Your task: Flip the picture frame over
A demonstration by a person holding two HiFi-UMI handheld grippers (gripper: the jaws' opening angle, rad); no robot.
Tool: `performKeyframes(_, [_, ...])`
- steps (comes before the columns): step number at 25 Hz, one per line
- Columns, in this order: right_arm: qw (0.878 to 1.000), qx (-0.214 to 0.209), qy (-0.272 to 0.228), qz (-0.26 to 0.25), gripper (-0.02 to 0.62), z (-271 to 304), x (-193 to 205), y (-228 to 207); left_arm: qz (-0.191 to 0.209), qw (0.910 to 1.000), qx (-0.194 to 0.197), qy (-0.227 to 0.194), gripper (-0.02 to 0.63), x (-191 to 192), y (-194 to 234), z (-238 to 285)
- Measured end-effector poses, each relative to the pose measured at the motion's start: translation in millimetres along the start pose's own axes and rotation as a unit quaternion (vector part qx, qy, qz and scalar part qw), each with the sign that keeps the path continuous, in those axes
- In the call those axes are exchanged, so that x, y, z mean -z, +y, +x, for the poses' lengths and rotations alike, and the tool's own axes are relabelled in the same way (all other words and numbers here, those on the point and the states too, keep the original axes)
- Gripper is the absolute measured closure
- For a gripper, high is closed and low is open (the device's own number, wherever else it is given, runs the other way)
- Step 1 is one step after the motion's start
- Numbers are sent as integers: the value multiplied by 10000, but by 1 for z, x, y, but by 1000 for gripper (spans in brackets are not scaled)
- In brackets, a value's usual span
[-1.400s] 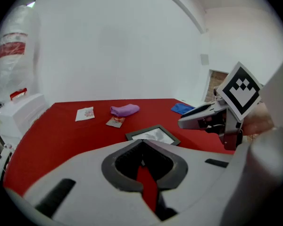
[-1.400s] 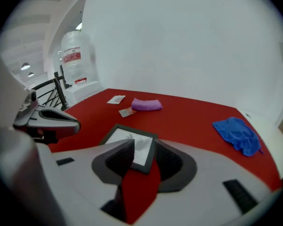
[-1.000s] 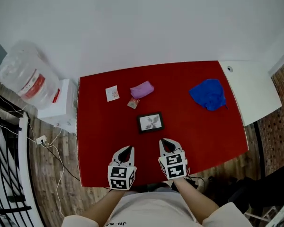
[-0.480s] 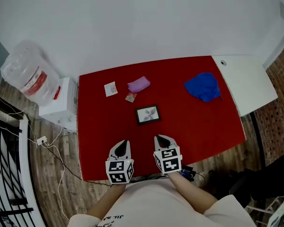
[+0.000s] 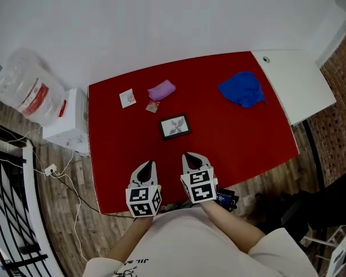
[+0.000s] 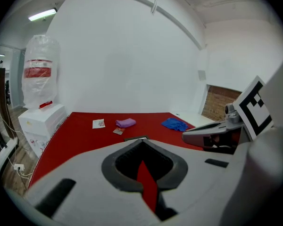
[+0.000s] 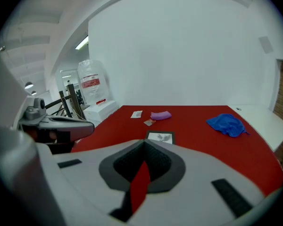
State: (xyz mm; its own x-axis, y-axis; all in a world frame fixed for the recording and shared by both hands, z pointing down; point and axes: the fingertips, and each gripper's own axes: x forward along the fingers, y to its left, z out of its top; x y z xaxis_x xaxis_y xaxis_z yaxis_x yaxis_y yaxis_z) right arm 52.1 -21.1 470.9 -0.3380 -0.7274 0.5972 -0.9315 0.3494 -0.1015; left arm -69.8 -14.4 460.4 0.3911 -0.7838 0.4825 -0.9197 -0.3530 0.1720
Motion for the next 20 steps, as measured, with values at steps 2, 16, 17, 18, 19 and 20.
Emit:
performKeyframes(2, [10000,-11,4,-14,592,-1,1,2,18,10000,16,-1,600,0,-2,-1])
performKeyframes(16, [10000,-78,29,37,592,-4,7,0,3,10000,6,24,600,3,-4,-1])
performKeyframes(17, [9999,-85,44,76,592,-5,9,0,10,10000,14,36,600,3,-4,-1])
performKeyframes(18, [9999,-89,61,114,592,-6,11,0,15,10000,19,51,600,4,-4,-2])
performKeyframes(19, [9998,-90,80,148,592,-6,12,1,16,10000,22,67,600,4,-3,-3])
performKeyframes(20, [9997,-90,98,180,592,-7,14,1,17,10000,24,84,600,5,-2,-4])
